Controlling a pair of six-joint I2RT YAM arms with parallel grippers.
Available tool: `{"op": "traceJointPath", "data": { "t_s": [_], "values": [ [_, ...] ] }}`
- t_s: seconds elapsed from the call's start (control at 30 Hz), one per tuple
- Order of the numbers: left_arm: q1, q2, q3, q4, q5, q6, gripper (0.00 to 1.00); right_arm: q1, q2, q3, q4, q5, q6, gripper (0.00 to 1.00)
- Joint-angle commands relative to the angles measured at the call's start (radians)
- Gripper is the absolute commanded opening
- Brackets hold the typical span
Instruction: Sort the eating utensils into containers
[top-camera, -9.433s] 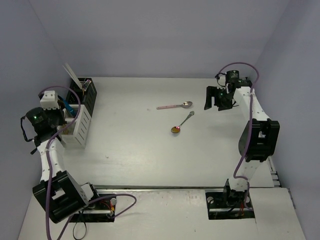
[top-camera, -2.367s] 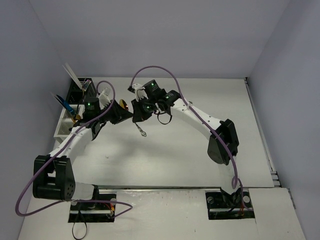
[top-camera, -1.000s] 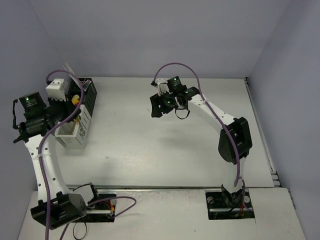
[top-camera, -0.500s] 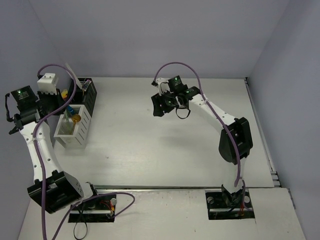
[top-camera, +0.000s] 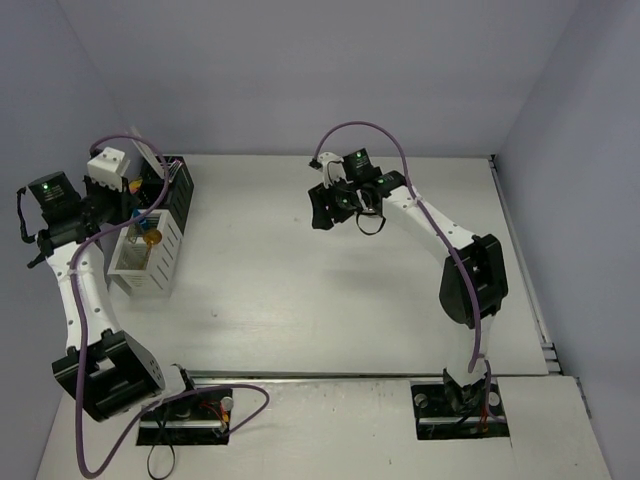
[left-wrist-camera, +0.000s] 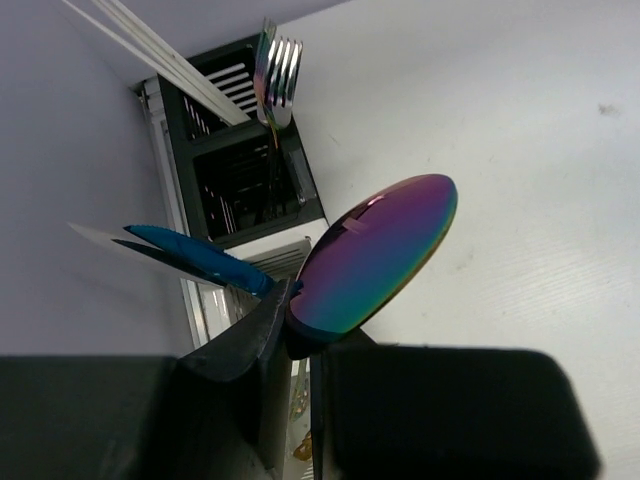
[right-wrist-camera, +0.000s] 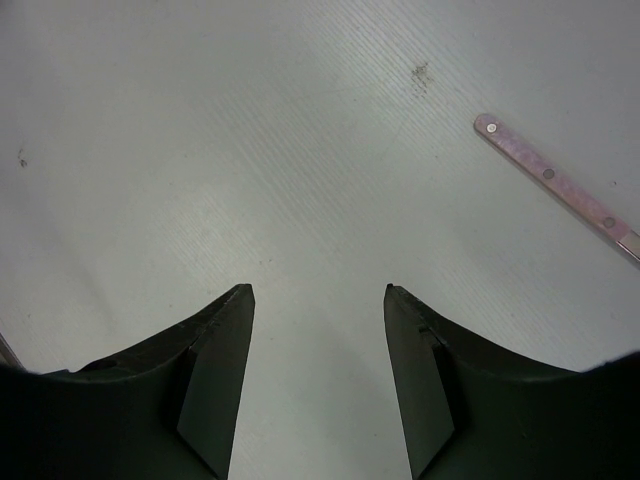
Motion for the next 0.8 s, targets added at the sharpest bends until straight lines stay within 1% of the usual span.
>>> {"op": "traceJointPath", "data": {
  "t_s": [0.0,0.17,0.33,0.43,0.5,0.53,0.57,0.6,0.67,0.73,0.77],
  "values": [
    [0.009,0.000,0.010,0.027,0.038,0.115,0.00,-0.016,-0.073,0.005,0.032,-0.005,-0.009,0.52],
    [0.010,-0.010,-0.044,0.008,0.052,0.156,0.00,-0.018,-0.061,0.002,0.031,-0.020,0.000,0.51],
    [0.023,-0.004,-0.104,-0.040,0.084,0.291,0.00,-0.018,-0.061,-0.002,0.031,-0.016,-0.004,0.51],
    [0.042,0.005,-0.134,-0.056,0.105,0.327,0.00,-0.018,-0.057,-0.008,0.030,-0.012,-0.011,0.51],
    [0.047,0.011,-0.140,-0.057,0.112,0.328,0.02,-0.018,-0.054,-0.011,0.029,-0.007,-0.019,0.51],
    [0.050,0.014,-0.140,-0.058,0.115,0.326,0.06,-0.018,-0.053,-0.012,0.029,-0.003,-0.024,0.51],
    [0.052,0.015,-0.135,-0.059,0.115,0.322,0.14,-0.018,-0.051,-0.013,0.028,0.003,-0.029,0.51],
    [0.052,0.015,-0.128,-0.062,0.113,0.322,0.15,-0.018,-0.049,-0.014,0.026,0.005,-0.035,0.51],
    [0.053,0.020,-0.101,-0.074,0.115,0.307,0.39,-0.018,-0.042,-0.008,0.017,0.042,-0.051,0.52],
    [0.054,0.021,-0.065,-0.088,0.115,0.288,0.49,-0.018,-0.031,0.014,-0.010,0.092,-0.076,0.53],
    [0.054,0.019,-0.054,-0.088,0.117,0.276,0.51,-0.018,-0.022,0.027,-0.025,0.112,-0.088,0.53]
  ]
}}
